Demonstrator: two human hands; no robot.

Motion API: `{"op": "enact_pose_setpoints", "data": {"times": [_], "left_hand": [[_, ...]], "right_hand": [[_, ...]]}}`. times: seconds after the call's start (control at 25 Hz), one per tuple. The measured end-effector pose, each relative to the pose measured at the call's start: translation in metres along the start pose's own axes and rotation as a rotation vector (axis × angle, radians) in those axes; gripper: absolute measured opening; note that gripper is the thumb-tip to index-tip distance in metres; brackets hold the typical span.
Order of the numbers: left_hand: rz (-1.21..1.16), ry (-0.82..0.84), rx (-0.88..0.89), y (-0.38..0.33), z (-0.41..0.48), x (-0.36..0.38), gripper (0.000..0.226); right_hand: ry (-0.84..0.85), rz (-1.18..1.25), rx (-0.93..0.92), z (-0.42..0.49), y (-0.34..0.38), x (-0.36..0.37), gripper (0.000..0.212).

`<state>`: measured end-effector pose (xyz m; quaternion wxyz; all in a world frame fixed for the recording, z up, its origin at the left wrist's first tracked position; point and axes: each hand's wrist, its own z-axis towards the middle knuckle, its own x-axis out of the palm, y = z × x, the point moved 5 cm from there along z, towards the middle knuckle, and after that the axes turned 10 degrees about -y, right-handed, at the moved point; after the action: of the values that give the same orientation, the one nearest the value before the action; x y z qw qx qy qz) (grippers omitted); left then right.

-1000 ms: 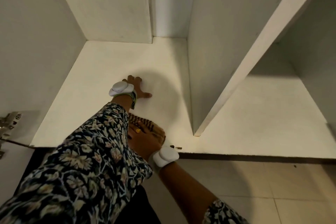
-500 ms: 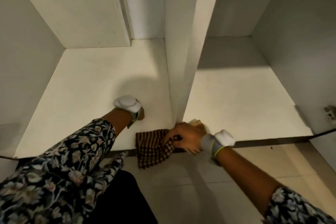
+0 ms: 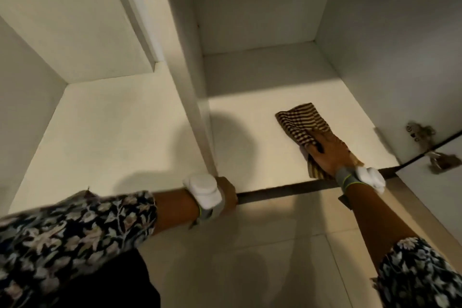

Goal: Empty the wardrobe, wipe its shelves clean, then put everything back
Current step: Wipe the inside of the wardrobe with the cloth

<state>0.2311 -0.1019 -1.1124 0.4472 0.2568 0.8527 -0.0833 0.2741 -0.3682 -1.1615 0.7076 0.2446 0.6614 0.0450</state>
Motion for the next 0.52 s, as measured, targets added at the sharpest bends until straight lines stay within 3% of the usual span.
{"op": "enact_pose_setpoints", "data": {"times": [0.16, 0.32, 0.4, 0.52], "left_hand": [[-0.046, -0.315, 0.073, -0.041, 0.06, -0.005, 0.047], [-0.381, -0.393, -0.234, -0.015, 0.121, -0.006, 0.067], [-0.444, -0.569, -0.319, -0.011, 0.144, 0.002, 0.077], [-0.423, -0.83, -0.333, -0.012, 0.131, 0.009, 0.077]], "right_hand": [[-0.045, -0.175, 0.13, 0.01, -0.049, 0.002, 0.056], [-0.046, -0.259, 0.209, 0.039, -0.033, 0.018, 0.059], [-0.036, -0.252, 0.138, 0.082, -0.005, 0.027, 0.06], [0.013, -0.249, -0.236, 0.098, 0.079, 0.055, 0.068]]}}
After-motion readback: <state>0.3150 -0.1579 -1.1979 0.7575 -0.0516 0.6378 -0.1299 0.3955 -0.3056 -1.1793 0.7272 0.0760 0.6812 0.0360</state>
